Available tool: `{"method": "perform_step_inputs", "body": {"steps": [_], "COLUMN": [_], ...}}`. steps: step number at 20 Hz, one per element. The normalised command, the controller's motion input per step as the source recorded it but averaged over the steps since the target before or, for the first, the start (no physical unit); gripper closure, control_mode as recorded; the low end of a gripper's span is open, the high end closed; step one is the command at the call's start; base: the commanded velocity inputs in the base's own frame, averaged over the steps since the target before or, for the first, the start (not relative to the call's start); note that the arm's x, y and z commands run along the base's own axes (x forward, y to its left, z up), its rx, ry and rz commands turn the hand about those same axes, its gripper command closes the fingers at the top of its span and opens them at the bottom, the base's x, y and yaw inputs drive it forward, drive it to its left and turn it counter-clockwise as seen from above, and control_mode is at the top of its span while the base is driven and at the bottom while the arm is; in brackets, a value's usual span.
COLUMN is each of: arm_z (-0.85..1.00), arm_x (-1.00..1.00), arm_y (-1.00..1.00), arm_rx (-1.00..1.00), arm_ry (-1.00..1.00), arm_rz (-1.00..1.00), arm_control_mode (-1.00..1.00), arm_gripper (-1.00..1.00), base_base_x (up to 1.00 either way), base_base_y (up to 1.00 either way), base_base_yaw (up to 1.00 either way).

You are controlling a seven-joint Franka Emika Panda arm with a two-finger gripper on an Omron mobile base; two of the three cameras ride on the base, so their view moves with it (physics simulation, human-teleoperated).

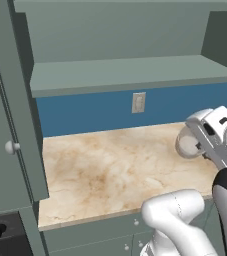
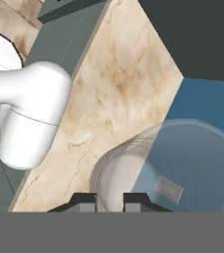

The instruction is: There is a bowl on the dining counter. Grab a lemon wedge from the fridge and place it in the bowl. Then get the liquor bottle and glass cup from the cabinet and place them next to the bowl.

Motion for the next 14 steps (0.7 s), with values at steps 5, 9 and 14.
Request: {"method": "perform_step_inputs", "body": {"steps": [5,9,14], "arm_z": [0.00,0.00,0.00], "arm_x": [0.00,-0.16,-0.07], "arm_y": [-0.14,-0.04,0.00], "arm_rx": [0.00,0.02,0.00], "arm_ry": [-0.25,-0.15,-0.02], "arm_rz": [0.10,0.08,0.01], "arm_control_mode": [-1.00,-1.00,1.00], "arm_gripper": [1.00,1.00,1.00], "base_base_x": [0.00,0.00,-0.59], "base_base_y": [0.00,0.00,0.00], "base_base_yaw": [0.00,0.00,0.00]}}
